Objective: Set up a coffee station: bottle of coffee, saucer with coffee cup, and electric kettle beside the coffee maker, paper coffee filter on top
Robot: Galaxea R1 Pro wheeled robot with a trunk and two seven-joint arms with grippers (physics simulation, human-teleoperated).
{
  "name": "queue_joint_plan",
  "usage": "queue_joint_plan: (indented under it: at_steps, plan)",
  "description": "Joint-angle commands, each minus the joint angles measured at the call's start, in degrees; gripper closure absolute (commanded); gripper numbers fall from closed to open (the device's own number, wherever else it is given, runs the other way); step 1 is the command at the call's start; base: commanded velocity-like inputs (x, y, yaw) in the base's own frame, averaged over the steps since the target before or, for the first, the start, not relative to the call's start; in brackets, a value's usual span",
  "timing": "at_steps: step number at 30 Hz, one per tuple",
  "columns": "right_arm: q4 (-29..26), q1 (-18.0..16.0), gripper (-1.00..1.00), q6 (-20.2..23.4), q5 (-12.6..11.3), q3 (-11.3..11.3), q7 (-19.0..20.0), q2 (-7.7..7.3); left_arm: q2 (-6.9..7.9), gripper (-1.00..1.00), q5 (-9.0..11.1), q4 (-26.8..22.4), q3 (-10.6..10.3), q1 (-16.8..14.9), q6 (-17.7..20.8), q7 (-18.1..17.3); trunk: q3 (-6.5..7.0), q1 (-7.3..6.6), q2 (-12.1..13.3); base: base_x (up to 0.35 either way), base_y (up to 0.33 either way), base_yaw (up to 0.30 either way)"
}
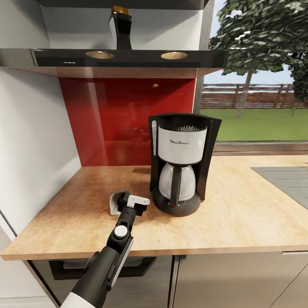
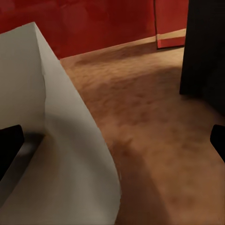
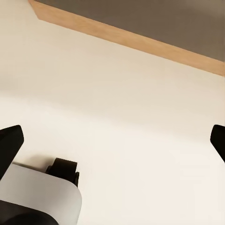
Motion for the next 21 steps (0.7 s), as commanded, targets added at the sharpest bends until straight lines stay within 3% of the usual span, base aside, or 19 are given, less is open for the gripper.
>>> queue_joint_plan:
  at_steps: [1, 21]
  plan:
    - [0.0, 0.0, -1.0, -0.2, 0.2, 0.1, 0.0, -0.02, 0.0, -1.0, -0.6, 0.0, -0.1, 0.0, 0.4, 0.2, -0.06, 0.0, 0.0, 0.0, 0.0, 0.0]
    - [0.0, 0.0, -1.0, -0.2, 0.2, 0.1, 0.0, -0.02, 0.0, -1.0, -0.6, 1.6, -0.1, 0.0, 0.5, 0.1, -0.06, 0.0, 0.0, 0.0, 0.0, 0.0]
